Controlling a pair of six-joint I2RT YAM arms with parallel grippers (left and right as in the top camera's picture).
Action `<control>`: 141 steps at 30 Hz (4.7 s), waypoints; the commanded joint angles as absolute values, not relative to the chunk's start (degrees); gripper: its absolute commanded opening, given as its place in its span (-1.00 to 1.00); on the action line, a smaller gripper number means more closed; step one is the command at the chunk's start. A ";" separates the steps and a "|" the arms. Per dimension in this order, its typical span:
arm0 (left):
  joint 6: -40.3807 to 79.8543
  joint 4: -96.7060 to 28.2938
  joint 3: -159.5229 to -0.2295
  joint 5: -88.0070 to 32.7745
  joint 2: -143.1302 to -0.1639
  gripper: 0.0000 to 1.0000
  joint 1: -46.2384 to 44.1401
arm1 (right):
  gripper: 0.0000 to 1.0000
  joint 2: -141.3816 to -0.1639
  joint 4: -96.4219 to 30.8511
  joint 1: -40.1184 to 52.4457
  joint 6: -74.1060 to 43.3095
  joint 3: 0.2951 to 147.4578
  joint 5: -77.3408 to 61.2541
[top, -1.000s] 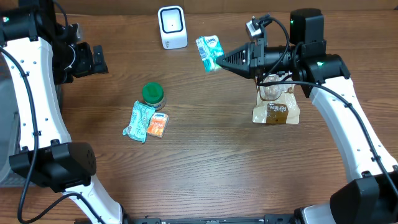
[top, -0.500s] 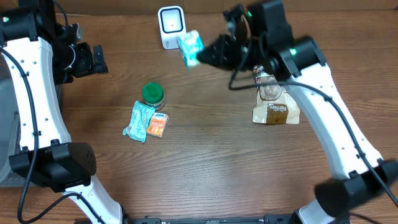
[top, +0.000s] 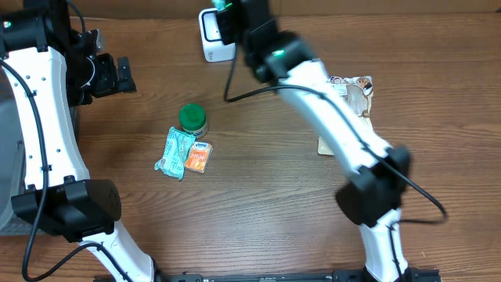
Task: Scan the item barcode
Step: 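Hold the teal Kleenex pack in front of the scanner, then move the teal pack right and drop it beside the bread bag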
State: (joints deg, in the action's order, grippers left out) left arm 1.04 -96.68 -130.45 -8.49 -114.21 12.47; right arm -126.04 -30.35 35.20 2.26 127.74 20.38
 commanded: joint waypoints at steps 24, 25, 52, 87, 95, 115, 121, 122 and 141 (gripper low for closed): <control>-0.03 -96.82 -131.63 -8.38 -112.79 0.99 12.36 | -0.92 -149.23 -4.14 34.00 30.61 128.53 28.36; -0.03 -96.82 -131.63 -8.38 -112.79 0.99 12.36 | -0.92 -149.32 -4.14 33.95 31.22 128.53 27.81; -0.03 -96.79 -131.63 -8.38 -112.81 0.99 12.36 | -0.92 -142.10 -3.84 35.09 25.17 128.55 26.92; -0.03 -96.82 -131.63 -8.38 -112.81 0.99 12.36 | -0.92 -117.80 -61.34 18.17 -31.75 94.98 12.29; -0.03 -96.79 -131.63 -8.38 -112.81 0.99 12.36 | -0.83 -117.80 -55.96 14.26 -31.48 87.15 12.38; -0.03 -96.79 -131.63 -8.38 -112.81 1.00 12.36 | 0.64 -117.67 -70.17 9.56 -19.59 101.27 3.05; -0.03 -96.82 -131.63 -8.38 -112.79 0.99 12.36 | 0.74 -117.67 -79.31 9.63 -19.22 109.58 0.84; -0.03 -96.79 -131.63 -8.38 -112.81 0.99 12.36 | 0.74 -117.67 -79.85 9.63 -19.20 109.67 0.36; -0.03 -96.79 -131.63 -8.38 -112.81 0.99 12.36 | 0.22 -117.84 -62.61 25.06 -28.18 95.64 -23.05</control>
State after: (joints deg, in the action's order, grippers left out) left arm 1.04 -96.68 -130.50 -8.47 -114.21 12.47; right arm -117.93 -63.92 22.37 -23.99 97.23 -20.62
